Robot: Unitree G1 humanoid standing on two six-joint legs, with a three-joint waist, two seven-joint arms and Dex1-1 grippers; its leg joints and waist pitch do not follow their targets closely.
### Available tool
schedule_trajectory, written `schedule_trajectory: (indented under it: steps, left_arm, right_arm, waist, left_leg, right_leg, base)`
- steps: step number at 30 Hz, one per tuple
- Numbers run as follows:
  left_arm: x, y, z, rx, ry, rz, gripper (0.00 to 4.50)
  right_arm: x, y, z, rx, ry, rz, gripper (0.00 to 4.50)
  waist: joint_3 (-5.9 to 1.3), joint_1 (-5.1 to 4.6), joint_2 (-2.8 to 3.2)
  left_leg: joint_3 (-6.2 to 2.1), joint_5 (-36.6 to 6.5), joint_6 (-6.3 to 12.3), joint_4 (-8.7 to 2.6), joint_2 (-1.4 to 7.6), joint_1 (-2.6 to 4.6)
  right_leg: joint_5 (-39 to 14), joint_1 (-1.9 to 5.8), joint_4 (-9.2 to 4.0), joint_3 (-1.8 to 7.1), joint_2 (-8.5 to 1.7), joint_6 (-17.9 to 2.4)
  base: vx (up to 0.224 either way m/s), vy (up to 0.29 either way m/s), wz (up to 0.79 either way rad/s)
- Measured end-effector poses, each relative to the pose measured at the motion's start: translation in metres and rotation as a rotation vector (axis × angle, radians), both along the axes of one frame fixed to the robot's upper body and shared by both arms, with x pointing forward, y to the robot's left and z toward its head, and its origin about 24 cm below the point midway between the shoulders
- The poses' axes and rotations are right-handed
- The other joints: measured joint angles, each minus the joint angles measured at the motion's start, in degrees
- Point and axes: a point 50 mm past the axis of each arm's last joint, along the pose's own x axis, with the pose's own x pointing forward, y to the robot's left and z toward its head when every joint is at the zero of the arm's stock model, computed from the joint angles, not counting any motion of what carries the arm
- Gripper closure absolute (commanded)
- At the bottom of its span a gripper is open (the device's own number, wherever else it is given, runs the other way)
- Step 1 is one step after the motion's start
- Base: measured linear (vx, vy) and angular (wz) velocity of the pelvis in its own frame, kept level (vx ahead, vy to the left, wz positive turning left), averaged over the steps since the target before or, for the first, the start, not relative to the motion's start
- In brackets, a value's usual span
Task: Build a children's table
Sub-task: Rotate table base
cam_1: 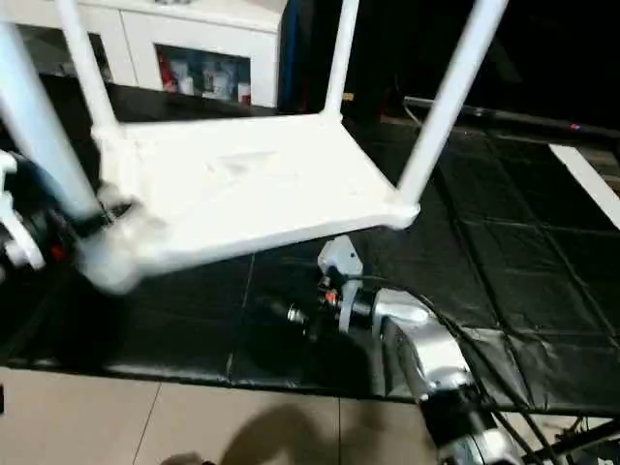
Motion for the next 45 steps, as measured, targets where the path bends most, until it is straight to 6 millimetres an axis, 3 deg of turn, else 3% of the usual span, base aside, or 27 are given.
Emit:
schedule_trajectory:
  steps: [4,8,14,17,27,38,45]
  left_arm:
    - [-0.013,-0.019,0.001,-0.046,0.034,-0.148,0.04]
    - [-0.024,-0.051,0.005,-0.089,0.05,-0.314,0.04]
    - [-0.027,-0.083,0.0,-0.15,0.071,-0.422,0.04]
    - [-0.025,-0.092,-0.001,-0.163,0.076,-0.431,0.04]
    - [-0.01,-0.129,-0.004,-0.191,0.046,-0.412,0.04]
    - [0.024,-0.161,-0.006,-0.232,-0.021,-0.284,0.04]
    - [0.034,-0.161,0.001,-0.131,-0.105,-0.296,0.04]
  right_arm:
    - [0.012,-0.001,-0.008,-0.088,0.006,-0.127,0.0]
    - [0.023,0.008,-0.009,-0.138,0.001,-0.174,0.0]
    - [0.026,0.02,-0.018,-0.157,0.017,-0.194,0.0]
    - [0.029,0.023,-0.017,-0.169,0.01,-0.185,0.0]
    - [0.033,0.034,-0.019,-0.174,-0.011,-0.17,0.0]
    - [0.033,0.037,-0.021,-0.147,-0.021,-0.167,0.0]
    - [0.04,0.024,-0.018,-0.175,-0.045,-0.242,0.0]
  waist:
    - [0.09,-0.45,0.14]
    - [0.08,-0.75,0.13]
    - [0.06,-2.17,0.1]
    - [0.06,-2.89,0.09]
    - [-0.01,-3.98,-0.03]
    - [-0.01,-4.4,-0.02]
    - [0.07,-3.41,0.32]
  left_leg:
    - [-0.01,0.02,-0.04,0.0,0.0,0.03]
    - [0.01,0.03,-0.04,0.0,0.0,0.03]
    - [0.1,0.03,-0.05,0.01,-0.01,0.05]
    - [0.07,0.04,-0.06,0.01,0.0,0.05]
    - [0.07,0.04,-0.06,0.11,0.01,0.05]
    - [0.02,0.04,-0.05,0.11,0.02,0.03]
    - [0.05,0.02,-0.03,0.09,0.02,-0.02]
  right_leg:
    - [0.01,-0.05,0.11,0.01,0.0,-0.01]
    - [0.01,-0.04,0.12,0.03,0.01,-0.01]
    - [0.01,-0.06,0.12,0.13,0.02,-0.01]
    - [0.02,-0.08,0.19,0.12,0.04,-0.02]
    - [0.02,-0.08,0.17,0.12,0.04,-0.02]
    - [0.06,-0.12,0.17,0.09,0.05,-0.06]
    - [0.22,-0.15,0.14,0.09,0.05,-0.34]
  base:
    - [0.0,0.0,0.0]
    - [0.0,0.0,0.0]
    - [0.0,0.0,0.0]
    - [0.0,0.0,0.0]
    - [0.0,0.0,0.0]
    - [0.0,0.0,0.0]
    - [0.0,0.0,0.0]
